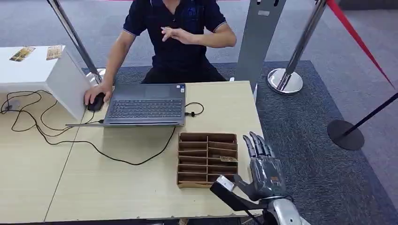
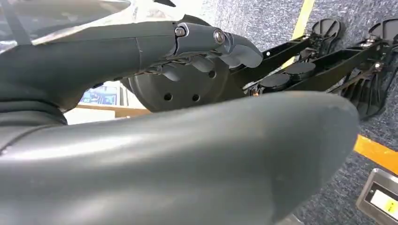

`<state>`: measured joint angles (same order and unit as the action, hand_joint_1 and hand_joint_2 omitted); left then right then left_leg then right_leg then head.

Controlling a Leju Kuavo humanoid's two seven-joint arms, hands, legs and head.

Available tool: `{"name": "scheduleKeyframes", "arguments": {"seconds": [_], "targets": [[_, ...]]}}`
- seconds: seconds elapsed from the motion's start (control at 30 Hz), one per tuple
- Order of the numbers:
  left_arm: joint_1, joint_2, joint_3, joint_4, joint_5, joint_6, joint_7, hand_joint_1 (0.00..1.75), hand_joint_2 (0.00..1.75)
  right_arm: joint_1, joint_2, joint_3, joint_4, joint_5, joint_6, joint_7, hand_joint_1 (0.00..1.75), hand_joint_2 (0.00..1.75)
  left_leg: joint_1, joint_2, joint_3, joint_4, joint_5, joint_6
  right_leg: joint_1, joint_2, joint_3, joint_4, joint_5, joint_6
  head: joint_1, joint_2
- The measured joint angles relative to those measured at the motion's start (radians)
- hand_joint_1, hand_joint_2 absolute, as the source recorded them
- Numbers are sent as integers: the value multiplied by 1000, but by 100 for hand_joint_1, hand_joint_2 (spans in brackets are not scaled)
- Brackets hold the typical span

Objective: Pass the card to the sensor for recognition and then transmit it.

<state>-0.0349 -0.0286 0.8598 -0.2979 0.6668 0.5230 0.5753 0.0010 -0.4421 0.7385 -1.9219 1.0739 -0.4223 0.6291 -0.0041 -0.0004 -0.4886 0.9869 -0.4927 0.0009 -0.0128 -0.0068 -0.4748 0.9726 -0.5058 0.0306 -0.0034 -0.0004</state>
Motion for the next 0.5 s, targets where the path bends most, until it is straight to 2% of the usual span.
{"name": "scheduleKeyframes", "arguments": {"seconds": [0.3,0.5], "targets": [[-2,-2,0,0,0,0,-2,0,0,-17,13,21,47,6,-61,0,0,175,0,0,0,0,0,0,0,0,0,0,0,0,0,0],[-3,-2,0,0,0,0,-7,0,0,-35,51,31,105,33,-156,-8,0,175,0,0,0,0,0,0,0,0,0,0,0,0,0,0]]}}
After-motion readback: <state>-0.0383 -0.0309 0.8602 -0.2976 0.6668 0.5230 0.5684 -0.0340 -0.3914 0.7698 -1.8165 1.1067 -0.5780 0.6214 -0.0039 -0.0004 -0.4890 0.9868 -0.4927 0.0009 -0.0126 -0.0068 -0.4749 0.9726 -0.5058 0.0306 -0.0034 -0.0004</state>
